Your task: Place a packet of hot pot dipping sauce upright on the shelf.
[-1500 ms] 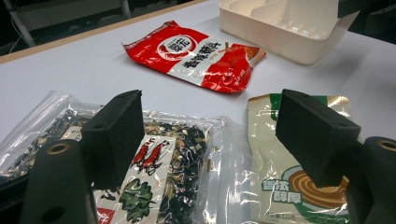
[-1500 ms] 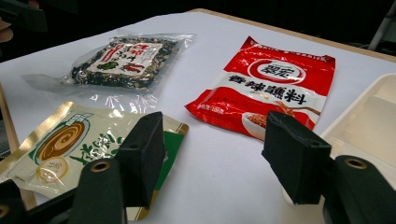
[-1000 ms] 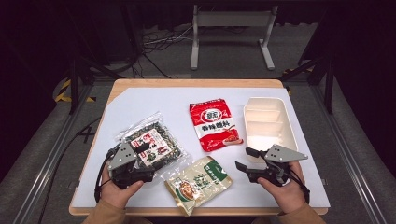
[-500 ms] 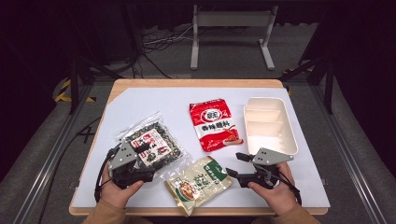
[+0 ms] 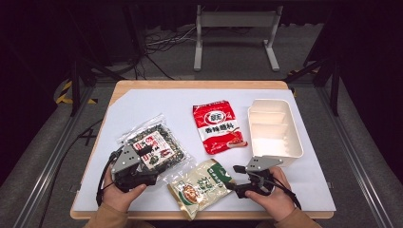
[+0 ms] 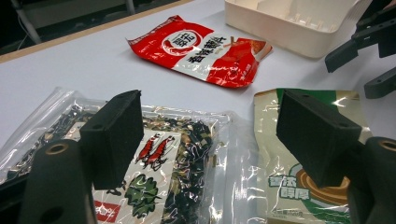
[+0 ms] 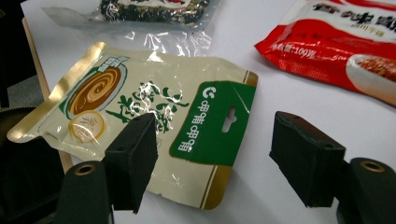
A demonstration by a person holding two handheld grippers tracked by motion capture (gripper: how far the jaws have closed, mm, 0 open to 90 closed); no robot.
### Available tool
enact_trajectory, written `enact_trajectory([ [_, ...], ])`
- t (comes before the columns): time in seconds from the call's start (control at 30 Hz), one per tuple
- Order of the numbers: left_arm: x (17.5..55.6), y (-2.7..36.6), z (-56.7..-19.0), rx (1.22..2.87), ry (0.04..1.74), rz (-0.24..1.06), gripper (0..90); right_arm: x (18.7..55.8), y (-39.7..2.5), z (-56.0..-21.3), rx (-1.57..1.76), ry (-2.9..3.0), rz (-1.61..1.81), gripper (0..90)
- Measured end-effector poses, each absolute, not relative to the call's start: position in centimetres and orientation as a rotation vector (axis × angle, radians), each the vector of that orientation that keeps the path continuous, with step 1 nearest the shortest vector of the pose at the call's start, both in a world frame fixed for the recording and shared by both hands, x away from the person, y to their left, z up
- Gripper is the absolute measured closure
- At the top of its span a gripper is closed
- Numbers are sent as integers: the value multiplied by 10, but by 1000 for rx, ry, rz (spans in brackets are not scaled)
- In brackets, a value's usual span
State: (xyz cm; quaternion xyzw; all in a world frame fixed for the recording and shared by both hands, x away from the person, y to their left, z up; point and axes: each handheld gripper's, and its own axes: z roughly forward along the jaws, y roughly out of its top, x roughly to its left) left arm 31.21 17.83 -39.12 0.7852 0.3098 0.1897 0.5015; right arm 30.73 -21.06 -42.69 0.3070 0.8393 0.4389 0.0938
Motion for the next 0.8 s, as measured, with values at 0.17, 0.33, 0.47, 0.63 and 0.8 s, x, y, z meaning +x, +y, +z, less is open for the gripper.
enact_trajectory([
  [0.17, 312, 178, -392, 1902, 746, 459, 234, 308, -209, -432, 928, 2525, 1267, 315],
  [0.33, 312, 178, -392, 1906, 745, 456, 235, 309, -208, -434, 945, 2549, 1241, 307],
  [0.47, 312, 177, -392, 1909, 745, 456, 235, 310, -207, -436, 962, 2566, 1216, 305],
  [0.63, 312, 177, -392, 1909, 745, 461, 235, 310, -207, -438, 1009, 2583, 1201, 326],
  [0.8, 312, 176, -393, 1915, 745, 465, 235, 309, -205, -438, 1027, 2595, 1210, 350],
])
